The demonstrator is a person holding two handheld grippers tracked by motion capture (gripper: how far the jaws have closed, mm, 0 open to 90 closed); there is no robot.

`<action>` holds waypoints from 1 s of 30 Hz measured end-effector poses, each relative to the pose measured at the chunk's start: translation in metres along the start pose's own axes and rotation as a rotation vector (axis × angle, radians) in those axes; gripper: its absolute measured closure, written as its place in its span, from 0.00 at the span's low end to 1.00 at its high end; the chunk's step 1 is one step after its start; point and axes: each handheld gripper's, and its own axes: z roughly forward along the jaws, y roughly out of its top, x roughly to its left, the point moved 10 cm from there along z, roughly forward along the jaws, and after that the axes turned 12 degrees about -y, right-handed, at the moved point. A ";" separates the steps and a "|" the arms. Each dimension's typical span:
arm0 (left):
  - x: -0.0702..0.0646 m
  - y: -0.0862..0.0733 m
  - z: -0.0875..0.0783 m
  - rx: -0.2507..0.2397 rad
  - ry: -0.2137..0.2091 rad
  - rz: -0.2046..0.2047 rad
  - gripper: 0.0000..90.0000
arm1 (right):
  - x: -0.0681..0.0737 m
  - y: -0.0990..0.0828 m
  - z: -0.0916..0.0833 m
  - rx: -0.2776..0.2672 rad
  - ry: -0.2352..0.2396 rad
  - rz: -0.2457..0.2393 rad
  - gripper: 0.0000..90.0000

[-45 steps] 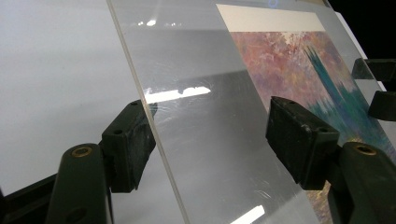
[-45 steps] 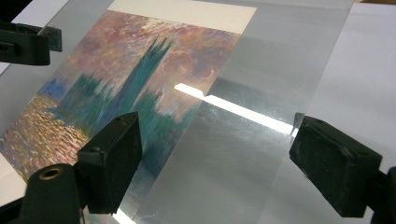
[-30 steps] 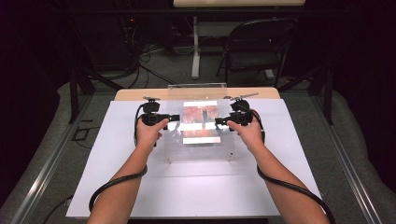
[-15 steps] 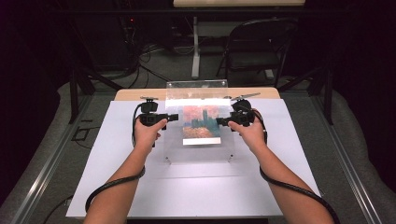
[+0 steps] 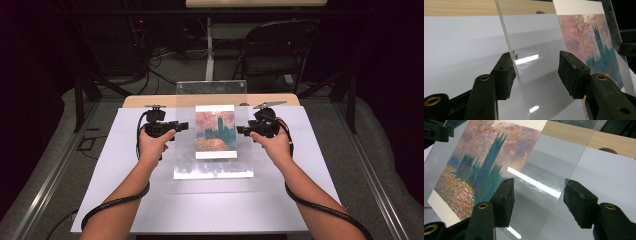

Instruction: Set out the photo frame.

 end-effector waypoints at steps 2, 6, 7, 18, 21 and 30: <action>-0.003 0.000 -0.003 -0.014 0.002 0.000 0.55 | 0.001 0.000 -0.005 0.001 -0.004 -0.009 0.48; -0.010 -0.001 -0.010 -0.031 -0.001 0.011 0.57 | 0.005 0.000 -0.014 0.001 -0.029 -0.043 0.49; -0.012 -0.002 -0.012 -0.030 0.000 0.015 0.58 | 0.006 0.001 -0.016 -0.003 -0.033 -0.048 0.50; -0.034 -0.010 -0.035 -0.057 -0.018 0.073 0.65 | 0.012 -0.003 -0.046 -0.074 -0.024 -0.059 0.63; -0.042 -0.014 -0.043 -0.077 -0.032 0.087 0.68 | 0.015 -0.006 -0.056 -0.099 -0.017 -0.064 0.67; -0.062 -0.029 -0.061 -0.099 -0.027 0.155 0.72 | 0.025 -0.016 -0.082 -0.149 -0.027 -0.070 0.75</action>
